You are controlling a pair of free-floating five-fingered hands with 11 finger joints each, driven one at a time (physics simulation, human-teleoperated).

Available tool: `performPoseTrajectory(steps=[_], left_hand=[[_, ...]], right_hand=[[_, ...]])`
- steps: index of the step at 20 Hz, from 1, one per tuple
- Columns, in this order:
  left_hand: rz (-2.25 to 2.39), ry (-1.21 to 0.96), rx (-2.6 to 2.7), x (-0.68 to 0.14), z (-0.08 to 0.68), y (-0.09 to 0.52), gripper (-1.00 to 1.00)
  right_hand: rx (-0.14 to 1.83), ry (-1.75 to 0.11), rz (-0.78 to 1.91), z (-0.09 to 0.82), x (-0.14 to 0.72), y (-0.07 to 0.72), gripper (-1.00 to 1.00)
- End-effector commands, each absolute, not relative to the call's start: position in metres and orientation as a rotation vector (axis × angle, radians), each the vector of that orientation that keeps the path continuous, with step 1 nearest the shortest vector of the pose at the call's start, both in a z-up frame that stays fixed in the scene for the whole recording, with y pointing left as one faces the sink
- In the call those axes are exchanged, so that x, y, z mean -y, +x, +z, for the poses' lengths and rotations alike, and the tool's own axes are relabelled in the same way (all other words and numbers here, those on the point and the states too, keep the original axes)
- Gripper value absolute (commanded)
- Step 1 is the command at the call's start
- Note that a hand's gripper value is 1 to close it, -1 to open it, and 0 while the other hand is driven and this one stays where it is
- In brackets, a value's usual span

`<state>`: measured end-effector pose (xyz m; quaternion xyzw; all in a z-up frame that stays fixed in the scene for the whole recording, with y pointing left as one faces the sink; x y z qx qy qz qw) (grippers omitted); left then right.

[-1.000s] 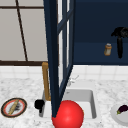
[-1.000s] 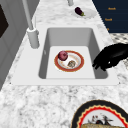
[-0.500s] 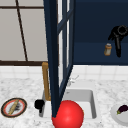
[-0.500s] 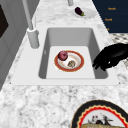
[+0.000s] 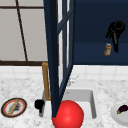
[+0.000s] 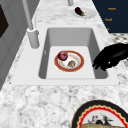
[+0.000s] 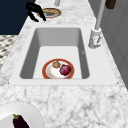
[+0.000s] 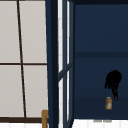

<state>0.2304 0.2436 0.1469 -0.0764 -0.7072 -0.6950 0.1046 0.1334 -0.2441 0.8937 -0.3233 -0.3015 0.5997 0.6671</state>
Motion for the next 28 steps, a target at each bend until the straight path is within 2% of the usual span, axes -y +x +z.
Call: performPoseTrajectory(steps=[1, 7, 28], left_hand=[[-2.049, -0.225, 2.085, -0.244, 0.147, 0.23, 0.0], [-2.049, -0.225, 2.085, -0.244, 0.147, 0.23, 0.0], [-2.049, -0.225, 2.085, -0.244, 0.147, 0.23, 0.0]], right_hand=[[0.667, -0.758, 1.364, 0.894, 0.241, 0.143, -1.0], [0.62, -0.701, 1.411, 0.857, 0.234, 0.192, -1.0], [0.749, -0.52, 1.5, 0.812, 0.256, 0.278, -1.0]])
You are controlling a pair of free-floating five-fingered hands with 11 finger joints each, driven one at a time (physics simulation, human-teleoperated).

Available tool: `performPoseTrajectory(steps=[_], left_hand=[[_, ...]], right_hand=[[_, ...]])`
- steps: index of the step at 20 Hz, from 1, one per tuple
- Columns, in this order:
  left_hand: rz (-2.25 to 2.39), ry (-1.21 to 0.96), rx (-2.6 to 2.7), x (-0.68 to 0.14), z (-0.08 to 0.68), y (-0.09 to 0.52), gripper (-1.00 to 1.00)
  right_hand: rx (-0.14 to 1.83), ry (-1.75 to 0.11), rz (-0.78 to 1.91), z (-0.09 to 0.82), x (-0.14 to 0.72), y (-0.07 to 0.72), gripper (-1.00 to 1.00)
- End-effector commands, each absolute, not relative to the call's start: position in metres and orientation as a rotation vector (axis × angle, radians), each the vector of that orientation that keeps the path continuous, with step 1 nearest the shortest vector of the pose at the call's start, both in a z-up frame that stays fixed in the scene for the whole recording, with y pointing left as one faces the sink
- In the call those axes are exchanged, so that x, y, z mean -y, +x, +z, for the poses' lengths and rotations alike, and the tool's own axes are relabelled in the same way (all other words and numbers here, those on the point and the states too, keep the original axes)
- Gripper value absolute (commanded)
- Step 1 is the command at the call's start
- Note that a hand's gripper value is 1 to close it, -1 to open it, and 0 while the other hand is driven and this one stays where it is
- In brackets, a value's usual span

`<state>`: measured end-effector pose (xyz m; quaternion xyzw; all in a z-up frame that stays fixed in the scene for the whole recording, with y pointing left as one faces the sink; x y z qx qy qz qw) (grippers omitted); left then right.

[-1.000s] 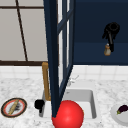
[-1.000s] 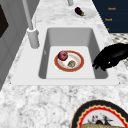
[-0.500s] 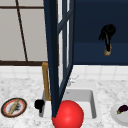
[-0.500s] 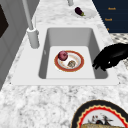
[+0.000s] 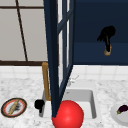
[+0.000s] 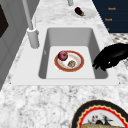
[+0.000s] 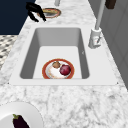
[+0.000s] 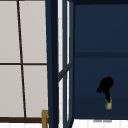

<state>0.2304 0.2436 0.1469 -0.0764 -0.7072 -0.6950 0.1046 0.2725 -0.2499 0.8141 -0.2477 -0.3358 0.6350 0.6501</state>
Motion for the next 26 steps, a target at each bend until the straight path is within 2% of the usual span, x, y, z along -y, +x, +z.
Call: performPoseTrajectory(steps=[1, 3, 10, 26], left_hand=[[-2.049, -0.225, 2.085, -0.244, 0.147, 0.23, 0.0], [-2.049, -0.225, 2.085, -0.244, 0.147, 0.23, 0.0], [-2.049, -0.225, 2.085, -0.244, 0.147, 0.23, 0.0], [-2.049, -0.225, 2.085, -0.244, 0.147, 0.23, 0.0]], right_hand=[[0.731, -0.502, 1.494, 0.814, 0.26, 0.277, -1.0], [0.707, -0.476, 1.486, 0.814, 0.266, 0.276, -1.0], [0.806, -0.461, 1.495, 0.8, 0.292, 0.28, -1.0], [0.817, -0.478, 1.499, 0.796, 0.311, 0.285, -1.0]])
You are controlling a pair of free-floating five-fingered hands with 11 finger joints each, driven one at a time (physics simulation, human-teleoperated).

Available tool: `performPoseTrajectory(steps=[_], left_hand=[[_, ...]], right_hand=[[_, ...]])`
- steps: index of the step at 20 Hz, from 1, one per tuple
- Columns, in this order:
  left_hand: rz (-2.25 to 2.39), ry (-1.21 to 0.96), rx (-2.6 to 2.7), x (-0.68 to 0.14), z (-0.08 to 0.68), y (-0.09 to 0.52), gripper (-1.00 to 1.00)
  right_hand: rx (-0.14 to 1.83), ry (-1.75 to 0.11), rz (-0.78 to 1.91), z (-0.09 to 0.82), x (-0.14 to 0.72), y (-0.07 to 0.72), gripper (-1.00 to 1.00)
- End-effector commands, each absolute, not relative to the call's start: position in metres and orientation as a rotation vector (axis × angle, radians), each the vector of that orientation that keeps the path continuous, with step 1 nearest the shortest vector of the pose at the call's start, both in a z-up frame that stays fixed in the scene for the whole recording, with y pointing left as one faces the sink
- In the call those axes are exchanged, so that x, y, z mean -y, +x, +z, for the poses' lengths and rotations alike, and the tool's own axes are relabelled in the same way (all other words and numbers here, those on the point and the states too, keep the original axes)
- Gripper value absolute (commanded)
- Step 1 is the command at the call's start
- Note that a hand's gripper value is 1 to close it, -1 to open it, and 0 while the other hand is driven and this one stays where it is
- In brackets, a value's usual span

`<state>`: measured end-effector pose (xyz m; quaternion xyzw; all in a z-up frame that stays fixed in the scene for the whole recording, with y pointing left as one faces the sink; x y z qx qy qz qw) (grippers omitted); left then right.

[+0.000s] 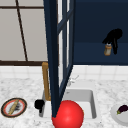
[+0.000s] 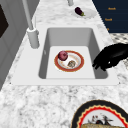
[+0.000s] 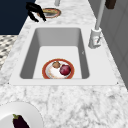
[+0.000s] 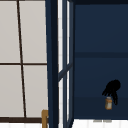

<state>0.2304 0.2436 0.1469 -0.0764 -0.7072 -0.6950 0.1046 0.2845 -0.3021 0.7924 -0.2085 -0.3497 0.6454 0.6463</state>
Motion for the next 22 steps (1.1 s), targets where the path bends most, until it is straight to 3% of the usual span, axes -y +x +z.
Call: performPoseTrajectory(steps=[1, 11, 18, 22], left_hand=[[-2.049, -0.225, 2.085, -0.244, 0.147, 0.23, 0.0], [-2.049, -0.225, 2.085, -0.244, 0.147, 0.23, 0.0], [-2.049, -0.225, 2.085, -0.244, 0.147, 0.23, 0.0], [-2.049, -0.225, 2.085, -0.244, 0.147, 0.23, 0.0]], right_hand=[[0.816, -0.471, 1.498, 0.795, 0.312, 0.292, -1.0], [0.834, -0.452, 1.494, 0.798, 0.329, 0.349, -1.0], [0.761, -0.524, 1.514, 0.752, 0.312, 0.389, -1.0], [0.752, -0.473, 1.51, 0.742, 0.317, 0.406, -1.0]])
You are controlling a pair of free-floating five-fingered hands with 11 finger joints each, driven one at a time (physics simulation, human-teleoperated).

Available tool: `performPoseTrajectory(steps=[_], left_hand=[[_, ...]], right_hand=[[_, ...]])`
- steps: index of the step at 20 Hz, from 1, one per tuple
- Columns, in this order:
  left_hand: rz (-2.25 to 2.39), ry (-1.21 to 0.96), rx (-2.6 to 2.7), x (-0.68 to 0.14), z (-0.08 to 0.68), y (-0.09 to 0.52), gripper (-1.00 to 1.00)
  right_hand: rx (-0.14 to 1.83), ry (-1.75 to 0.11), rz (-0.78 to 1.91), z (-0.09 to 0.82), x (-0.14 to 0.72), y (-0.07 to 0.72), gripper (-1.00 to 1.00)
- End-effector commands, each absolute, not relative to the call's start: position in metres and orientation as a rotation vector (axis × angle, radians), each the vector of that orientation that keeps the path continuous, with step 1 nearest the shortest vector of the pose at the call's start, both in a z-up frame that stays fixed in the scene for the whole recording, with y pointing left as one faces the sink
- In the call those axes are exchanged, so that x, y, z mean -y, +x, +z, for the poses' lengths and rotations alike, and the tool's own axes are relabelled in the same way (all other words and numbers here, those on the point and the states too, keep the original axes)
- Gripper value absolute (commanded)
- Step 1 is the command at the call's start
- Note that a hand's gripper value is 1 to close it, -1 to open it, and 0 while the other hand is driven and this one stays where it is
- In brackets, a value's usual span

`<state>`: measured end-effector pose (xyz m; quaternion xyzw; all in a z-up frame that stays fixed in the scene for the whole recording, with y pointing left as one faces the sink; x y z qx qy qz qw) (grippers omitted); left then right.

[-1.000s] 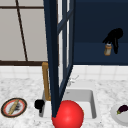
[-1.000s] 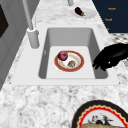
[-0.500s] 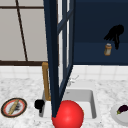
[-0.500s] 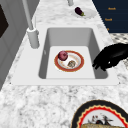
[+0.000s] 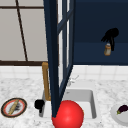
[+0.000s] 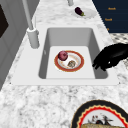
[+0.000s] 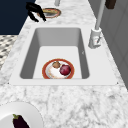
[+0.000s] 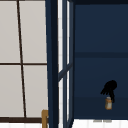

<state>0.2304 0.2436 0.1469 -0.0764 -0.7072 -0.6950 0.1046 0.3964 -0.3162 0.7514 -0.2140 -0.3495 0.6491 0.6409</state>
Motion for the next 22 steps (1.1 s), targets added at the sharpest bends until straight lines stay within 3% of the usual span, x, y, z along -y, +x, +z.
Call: performPoseTrajectory(steps=[1, 22], left_hand=[[-2.049, -0.225, 2.085, -0.244, 0.147, 0.23, 0.0], [-2.049, -0.225, 2.085, -0.244, 0.147, 0.23, 0.0]], right_hand=[[0.752, -0.457, 1.507, 0.741, 0.316, 0.409, -1.0], [0.778, -0.469, 1.478, 0.745, 0.341, 0.432, -1.0]])
